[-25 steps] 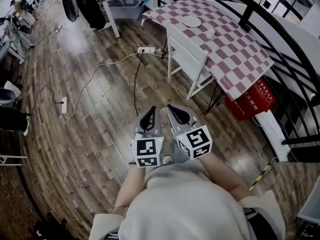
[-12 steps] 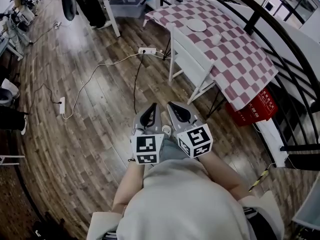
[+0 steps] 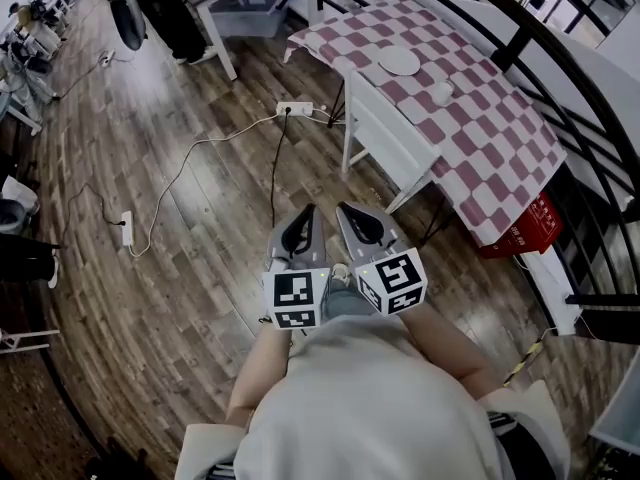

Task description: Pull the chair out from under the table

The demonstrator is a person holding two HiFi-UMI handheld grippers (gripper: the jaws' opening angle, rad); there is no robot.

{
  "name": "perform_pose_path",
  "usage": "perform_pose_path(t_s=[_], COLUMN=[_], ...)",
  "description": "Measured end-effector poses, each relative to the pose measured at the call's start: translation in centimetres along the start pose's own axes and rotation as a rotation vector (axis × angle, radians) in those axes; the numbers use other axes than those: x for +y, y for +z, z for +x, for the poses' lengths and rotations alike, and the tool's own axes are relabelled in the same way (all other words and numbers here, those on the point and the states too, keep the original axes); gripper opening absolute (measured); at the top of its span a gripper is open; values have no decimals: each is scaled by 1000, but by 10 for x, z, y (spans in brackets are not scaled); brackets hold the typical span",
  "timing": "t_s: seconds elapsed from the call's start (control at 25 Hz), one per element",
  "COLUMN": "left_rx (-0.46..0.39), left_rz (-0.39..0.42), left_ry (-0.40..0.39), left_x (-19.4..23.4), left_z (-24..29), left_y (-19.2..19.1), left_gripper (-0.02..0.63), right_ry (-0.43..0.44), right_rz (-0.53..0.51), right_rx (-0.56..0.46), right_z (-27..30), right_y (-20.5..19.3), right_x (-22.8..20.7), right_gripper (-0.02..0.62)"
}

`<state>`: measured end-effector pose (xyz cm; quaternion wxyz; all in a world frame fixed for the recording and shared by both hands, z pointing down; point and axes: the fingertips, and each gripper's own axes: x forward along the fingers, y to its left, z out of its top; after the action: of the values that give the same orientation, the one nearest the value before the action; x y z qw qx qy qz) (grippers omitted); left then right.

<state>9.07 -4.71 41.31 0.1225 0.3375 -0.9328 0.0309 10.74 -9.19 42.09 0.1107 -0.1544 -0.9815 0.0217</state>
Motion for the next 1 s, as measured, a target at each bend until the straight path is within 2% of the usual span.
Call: perform_pose_path(t_s=[0.52, 1.0], left_rx=[-23, -1], left_rz=[16, 33], left_ry=[-22, -82], left_x=[43, 19], left_z=[94, 134], left_y=[36, 30], left_gripper=[11, 11], right_ry=[-42, -105], right_rz=[17, 44], right_rx=[-8, 20], right_z=[78, 73], right_y=[23, 10], right_x=[-62, -106], right_gripper=[-2, -2])
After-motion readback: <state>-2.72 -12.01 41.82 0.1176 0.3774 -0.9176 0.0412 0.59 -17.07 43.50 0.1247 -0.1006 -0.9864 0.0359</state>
